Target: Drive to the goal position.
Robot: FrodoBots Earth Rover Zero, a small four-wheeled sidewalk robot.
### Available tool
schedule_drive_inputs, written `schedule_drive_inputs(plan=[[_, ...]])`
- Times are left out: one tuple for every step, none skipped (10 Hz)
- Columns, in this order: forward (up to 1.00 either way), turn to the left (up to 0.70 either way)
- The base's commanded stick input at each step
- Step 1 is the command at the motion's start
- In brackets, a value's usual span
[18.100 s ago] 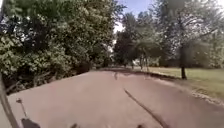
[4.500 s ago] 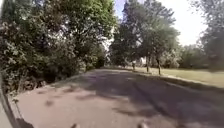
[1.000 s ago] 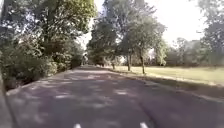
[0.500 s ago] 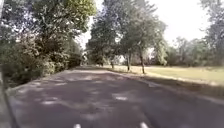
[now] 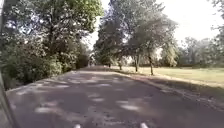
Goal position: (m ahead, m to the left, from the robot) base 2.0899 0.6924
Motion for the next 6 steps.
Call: schedule_drive_inputs(plan=[[0.7,0.0],[0.7,0.0],[0.7,0.0],[0.7,0.0],[0.7,0.0],[0.7,0.13]])
